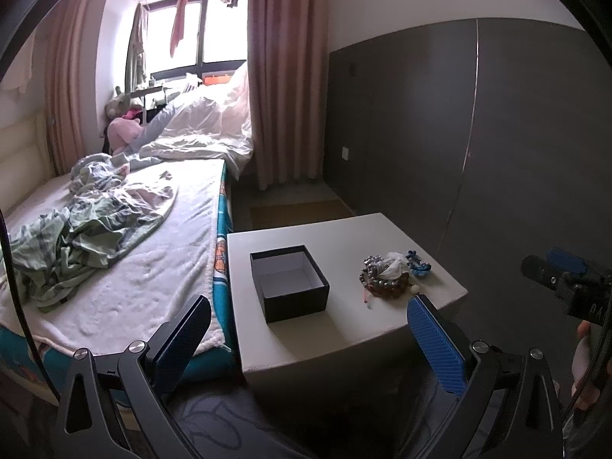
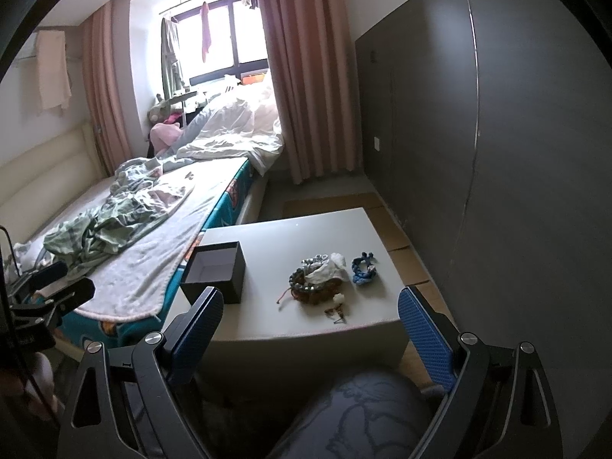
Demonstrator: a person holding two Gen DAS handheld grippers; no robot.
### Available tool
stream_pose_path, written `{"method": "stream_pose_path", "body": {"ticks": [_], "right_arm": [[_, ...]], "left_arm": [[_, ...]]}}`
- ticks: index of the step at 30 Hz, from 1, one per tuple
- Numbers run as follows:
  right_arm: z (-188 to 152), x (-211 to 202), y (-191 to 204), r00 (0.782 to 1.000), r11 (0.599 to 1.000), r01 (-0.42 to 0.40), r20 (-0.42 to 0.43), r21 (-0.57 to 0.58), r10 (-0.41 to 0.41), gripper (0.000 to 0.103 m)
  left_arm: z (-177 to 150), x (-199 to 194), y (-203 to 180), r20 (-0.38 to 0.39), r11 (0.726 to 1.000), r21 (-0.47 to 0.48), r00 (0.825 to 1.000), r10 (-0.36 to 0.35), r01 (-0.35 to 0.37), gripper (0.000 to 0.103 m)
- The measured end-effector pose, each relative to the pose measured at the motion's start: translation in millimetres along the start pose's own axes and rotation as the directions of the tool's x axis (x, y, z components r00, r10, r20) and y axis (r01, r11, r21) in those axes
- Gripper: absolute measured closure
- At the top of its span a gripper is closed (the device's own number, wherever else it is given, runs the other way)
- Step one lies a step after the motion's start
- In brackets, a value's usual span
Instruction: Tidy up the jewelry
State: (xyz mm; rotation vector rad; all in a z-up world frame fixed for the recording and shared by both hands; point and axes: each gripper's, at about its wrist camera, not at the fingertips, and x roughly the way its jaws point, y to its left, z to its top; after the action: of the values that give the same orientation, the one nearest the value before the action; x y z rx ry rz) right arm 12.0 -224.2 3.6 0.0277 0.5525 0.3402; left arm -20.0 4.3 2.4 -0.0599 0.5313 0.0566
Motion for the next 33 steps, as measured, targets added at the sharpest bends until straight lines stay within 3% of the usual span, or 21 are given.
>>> {"method": "stream_pose_path", "body": {"ticks": [33], "right_arm": [[1.9, -2.1, -2.5, 1.000, 1.000, 0.002, 0.001, -0.001, -0.002, 0.010]], "left_arm": [[-0.7, -6.5, 6.4, 0.015, 1.000, -0.011, 1.000, -0.001, 0.001, 0.001]]}}
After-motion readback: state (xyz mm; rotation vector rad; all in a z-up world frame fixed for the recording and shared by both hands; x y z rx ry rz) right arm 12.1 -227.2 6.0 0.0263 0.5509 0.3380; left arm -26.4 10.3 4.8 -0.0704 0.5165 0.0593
